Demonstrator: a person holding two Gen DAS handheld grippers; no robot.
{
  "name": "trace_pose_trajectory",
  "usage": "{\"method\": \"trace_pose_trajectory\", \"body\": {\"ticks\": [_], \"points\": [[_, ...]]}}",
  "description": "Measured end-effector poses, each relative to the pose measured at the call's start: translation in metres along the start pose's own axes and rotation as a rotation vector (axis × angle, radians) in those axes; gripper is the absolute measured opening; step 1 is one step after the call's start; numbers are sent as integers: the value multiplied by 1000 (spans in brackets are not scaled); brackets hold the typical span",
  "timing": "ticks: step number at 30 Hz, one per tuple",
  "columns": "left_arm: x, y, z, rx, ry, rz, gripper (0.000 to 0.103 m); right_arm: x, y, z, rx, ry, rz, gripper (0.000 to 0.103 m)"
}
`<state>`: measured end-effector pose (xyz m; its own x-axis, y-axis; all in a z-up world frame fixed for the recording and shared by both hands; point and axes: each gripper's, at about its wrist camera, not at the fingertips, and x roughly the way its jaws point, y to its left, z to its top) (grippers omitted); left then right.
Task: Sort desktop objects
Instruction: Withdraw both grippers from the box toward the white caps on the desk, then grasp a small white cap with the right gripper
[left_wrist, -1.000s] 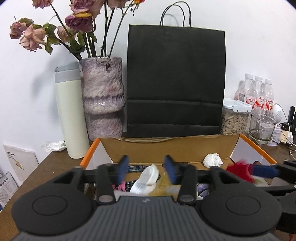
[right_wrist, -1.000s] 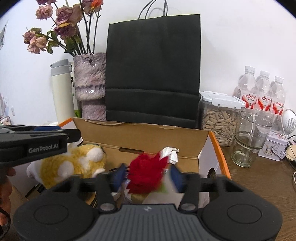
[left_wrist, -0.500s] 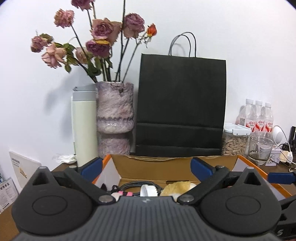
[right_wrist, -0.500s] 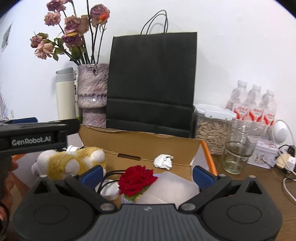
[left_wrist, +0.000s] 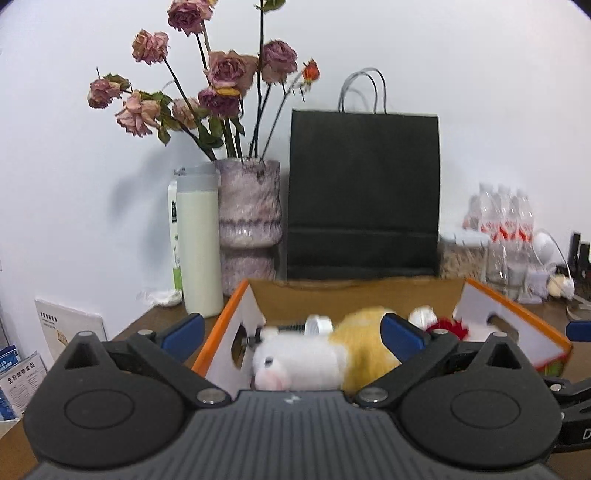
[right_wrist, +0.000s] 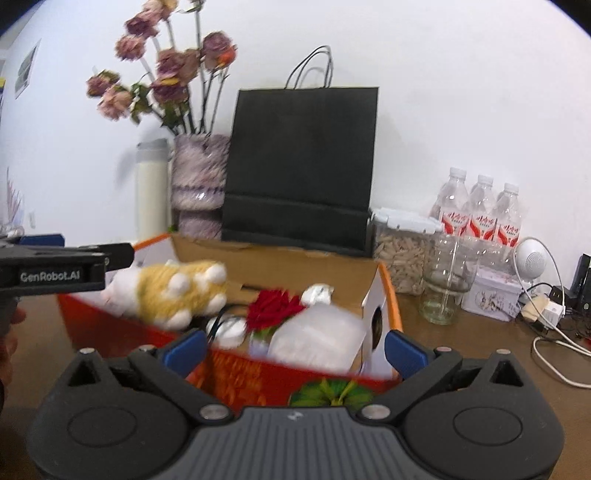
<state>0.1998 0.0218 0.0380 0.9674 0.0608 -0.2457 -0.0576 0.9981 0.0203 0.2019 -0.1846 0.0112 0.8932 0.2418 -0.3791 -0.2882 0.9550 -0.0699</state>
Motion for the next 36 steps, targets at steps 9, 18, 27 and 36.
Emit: {"method": "trace_pose_trajectory", "body": {"ticks": [9, 18, 27, 36], "points": [[-35, 17, -26, 56, 104, -38, 103, -26, 25, -29, -62, 100, 89, 103], [-56, 45, -39, 46, 181, 0, 103, -31, 60, -38, -72, 189, 203, 103], [-58, 54, -34, 16, 195, 14, 103, -3, 84, -29, -30, 278, 200, 70], [-55, 52, -37, 31, 205, 20, 103, -4, 82, -29, -18, 247, 234, 27]]}}
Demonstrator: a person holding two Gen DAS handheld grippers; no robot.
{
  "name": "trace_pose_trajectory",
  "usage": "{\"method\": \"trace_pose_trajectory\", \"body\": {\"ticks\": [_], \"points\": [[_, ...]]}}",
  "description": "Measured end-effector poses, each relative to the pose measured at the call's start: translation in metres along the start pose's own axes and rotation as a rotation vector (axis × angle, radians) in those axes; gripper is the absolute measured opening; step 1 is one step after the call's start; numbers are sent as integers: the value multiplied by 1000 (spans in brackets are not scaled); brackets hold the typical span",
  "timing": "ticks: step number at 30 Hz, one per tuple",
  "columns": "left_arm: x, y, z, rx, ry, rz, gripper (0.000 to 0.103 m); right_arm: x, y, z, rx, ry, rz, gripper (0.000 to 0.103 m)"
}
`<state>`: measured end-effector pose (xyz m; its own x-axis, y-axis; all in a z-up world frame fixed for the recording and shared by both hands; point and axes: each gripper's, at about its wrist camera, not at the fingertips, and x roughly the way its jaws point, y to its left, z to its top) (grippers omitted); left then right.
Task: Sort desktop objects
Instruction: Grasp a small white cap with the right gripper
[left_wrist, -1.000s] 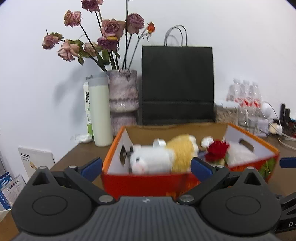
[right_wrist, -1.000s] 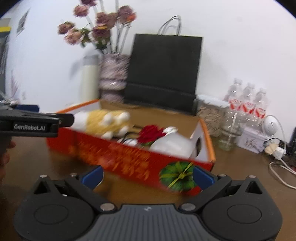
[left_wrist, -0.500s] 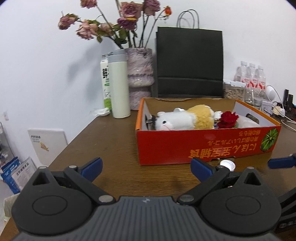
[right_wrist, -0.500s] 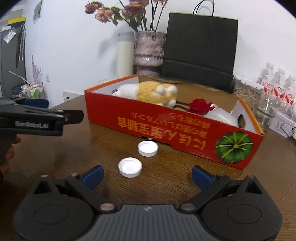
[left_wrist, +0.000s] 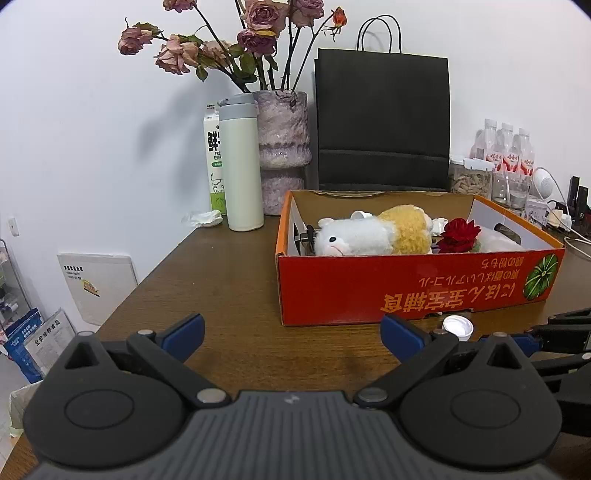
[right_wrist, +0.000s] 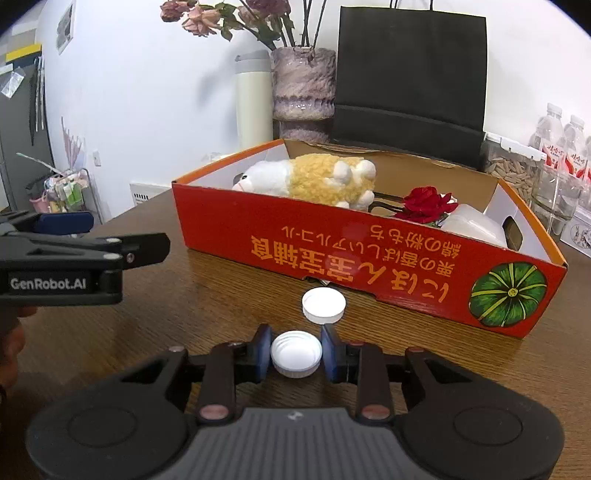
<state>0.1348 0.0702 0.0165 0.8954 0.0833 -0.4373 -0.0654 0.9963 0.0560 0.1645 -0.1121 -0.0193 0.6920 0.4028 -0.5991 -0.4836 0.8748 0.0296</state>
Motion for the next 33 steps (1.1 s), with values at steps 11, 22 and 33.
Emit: {"method": "trace_pose_trajectory", "body": {"ticks": [11, 22, 33], "points": [[6, -5, -4, 26, 19, -1, 103, -13, -17, 2, 31, -53, -32, 27], [5, -41, -7, 82, 31, -88, 103, -25, -73, -8, 75, -64, -135, 27], [28, -106, -4, 144, 112, -184, 103, -32, -102, -17, 72, -63, -156, 27]]}}
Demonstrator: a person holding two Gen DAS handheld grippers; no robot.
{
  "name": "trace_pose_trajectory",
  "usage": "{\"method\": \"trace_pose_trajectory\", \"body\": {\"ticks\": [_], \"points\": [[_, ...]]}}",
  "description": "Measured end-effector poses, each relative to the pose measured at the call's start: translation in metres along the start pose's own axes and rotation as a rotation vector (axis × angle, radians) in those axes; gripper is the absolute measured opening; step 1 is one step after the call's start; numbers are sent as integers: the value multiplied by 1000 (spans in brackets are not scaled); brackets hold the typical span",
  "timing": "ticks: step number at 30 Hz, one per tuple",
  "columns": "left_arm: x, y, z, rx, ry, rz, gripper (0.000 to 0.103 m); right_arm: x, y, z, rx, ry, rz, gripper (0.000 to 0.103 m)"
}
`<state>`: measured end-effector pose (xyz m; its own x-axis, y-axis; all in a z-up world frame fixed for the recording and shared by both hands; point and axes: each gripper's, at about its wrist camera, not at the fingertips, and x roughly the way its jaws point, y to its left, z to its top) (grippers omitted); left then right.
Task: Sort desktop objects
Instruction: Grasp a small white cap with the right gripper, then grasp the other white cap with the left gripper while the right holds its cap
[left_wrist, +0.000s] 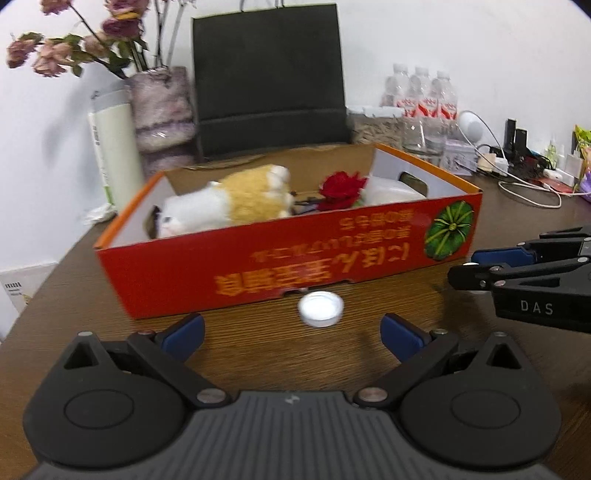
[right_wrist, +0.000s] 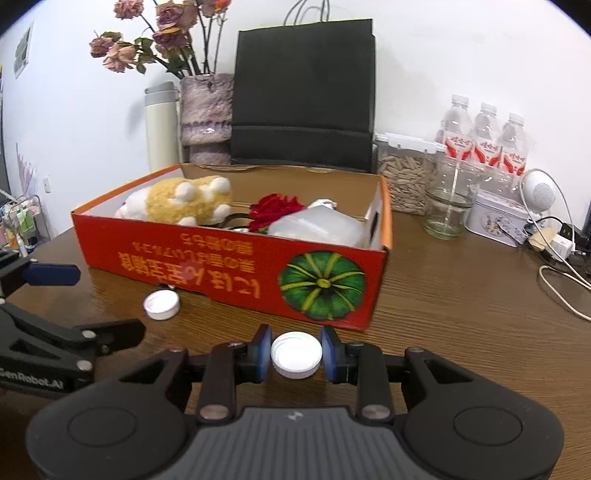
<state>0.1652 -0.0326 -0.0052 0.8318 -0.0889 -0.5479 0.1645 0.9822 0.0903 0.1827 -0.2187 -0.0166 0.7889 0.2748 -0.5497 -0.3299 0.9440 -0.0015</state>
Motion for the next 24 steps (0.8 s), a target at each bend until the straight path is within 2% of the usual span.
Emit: {"method": "trace_pose_trajectory", "body": {"ticks": [3, 9, 10, 13, 15, 16, 17, 19, 24], "points": [[11, -9, 4, -13, 28, -11, 103, 2, -7, -1, 11, 10, 5, 27], [28, -8, 12, -69, 58, 38, 103, 2, -11, -2, 17, 8, 12, 27], [31, -7, 13, -79, 63, 38, 100, 2, -12, -2, 21, 8, 12, 27], [40, -5, 16, -97, 96, 28, 78, 4, -14, -2, 33, 18, 6, 27], [40, -5, 18, -100, 90, 18, 68, 3, -15, -2, 44, 17, 0, 27], [39, -7, 18, -94, 82, 11, 53, 4, -15, -2, 46, 18, -2, 27], [39, -9, 18, -91, 79, -1, 43, 4, -15, -2, 47, 20, -2, 27], [38, -13, 18, -72, 72, -11, 29, 5, -15, -2, 49, 22, -4, 27], [37, -12, 18, -83, 68, -26, 29, 5, -14, -2, 49, 25, -6, 27]]}}
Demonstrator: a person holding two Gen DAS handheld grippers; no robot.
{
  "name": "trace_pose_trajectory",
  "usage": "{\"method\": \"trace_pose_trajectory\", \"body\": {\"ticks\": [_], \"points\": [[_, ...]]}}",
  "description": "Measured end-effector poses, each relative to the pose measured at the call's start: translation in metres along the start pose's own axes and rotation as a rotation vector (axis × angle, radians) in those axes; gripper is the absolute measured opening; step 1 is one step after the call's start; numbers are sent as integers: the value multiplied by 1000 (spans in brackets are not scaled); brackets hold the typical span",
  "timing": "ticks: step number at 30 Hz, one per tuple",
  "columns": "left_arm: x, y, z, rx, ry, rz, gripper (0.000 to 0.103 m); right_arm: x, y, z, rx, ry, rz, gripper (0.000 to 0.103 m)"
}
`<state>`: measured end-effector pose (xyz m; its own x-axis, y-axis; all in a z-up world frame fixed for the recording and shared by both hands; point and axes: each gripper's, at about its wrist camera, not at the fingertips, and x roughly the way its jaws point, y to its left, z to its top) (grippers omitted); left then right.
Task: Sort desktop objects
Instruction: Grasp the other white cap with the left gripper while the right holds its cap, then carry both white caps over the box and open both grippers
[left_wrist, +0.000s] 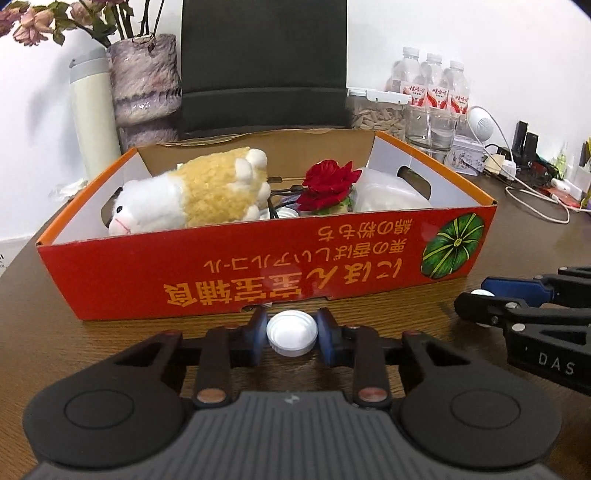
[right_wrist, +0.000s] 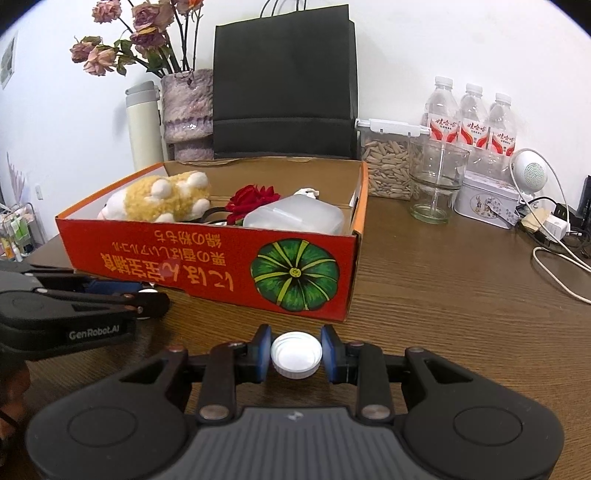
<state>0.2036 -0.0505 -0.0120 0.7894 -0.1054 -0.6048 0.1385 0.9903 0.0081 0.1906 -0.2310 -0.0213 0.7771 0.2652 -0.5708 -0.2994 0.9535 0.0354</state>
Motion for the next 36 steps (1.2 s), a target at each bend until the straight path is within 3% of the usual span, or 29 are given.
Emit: {"method": "trace_pose_trajectory", "body": {"ticks": [14, 24, 36], "points": [[-18, -8, -3, 22, -53, -3, 29, -6, 6, 1, 2, -40, 5, 27], [-55, -6, 12, 3, -172, -23, 29, -30, 31, 29, 22, -166, 44, 27], [-78, 18, 56, -57, -367, 32, 29, -32, 49, 77, 60, -313, 41, 28]]}}
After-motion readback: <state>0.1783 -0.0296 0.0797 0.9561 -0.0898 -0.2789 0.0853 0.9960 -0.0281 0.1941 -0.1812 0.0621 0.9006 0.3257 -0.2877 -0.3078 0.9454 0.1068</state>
